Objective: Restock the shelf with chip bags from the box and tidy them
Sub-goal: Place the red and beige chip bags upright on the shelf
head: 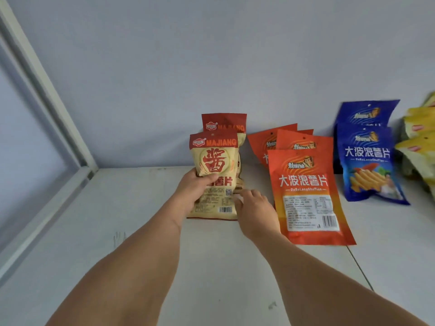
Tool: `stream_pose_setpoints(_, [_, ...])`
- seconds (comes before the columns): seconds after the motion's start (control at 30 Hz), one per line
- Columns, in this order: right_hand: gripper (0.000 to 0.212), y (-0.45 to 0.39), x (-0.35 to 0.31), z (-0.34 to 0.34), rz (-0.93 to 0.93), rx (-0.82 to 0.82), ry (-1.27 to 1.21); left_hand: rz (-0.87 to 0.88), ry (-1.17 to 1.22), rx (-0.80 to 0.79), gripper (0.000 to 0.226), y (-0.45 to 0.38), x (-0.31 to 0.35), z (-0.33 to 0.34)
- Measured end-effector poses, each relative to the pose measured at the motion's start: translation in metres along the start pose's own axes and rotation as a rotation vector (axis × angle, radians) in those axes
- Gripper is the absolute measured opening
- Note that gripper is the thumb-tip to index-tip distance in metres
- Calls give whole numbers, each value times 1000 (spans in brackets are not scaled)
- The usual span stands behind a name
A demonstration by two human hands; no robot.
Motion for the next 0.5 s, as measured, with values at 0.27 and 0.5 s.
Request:
stream_pose_setpoints(0.27, [41,8,4,18,-5,-53,42,75,-27,6,25,-20,12,20])
stream_pose_setpoints(0.5, [35,-1,10,23,39,4,86,103,-41,37,28,-37,11,23])
Point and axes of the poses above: each hand's wrist, its own y-axis away from the middle knuckle, its own z-axis out of the palm, x = y × z, the point moved 9 cm from there along -y, towards the middle knuckle, and after that the axes turned 14 degrees about -z, right-handed, at the moved point
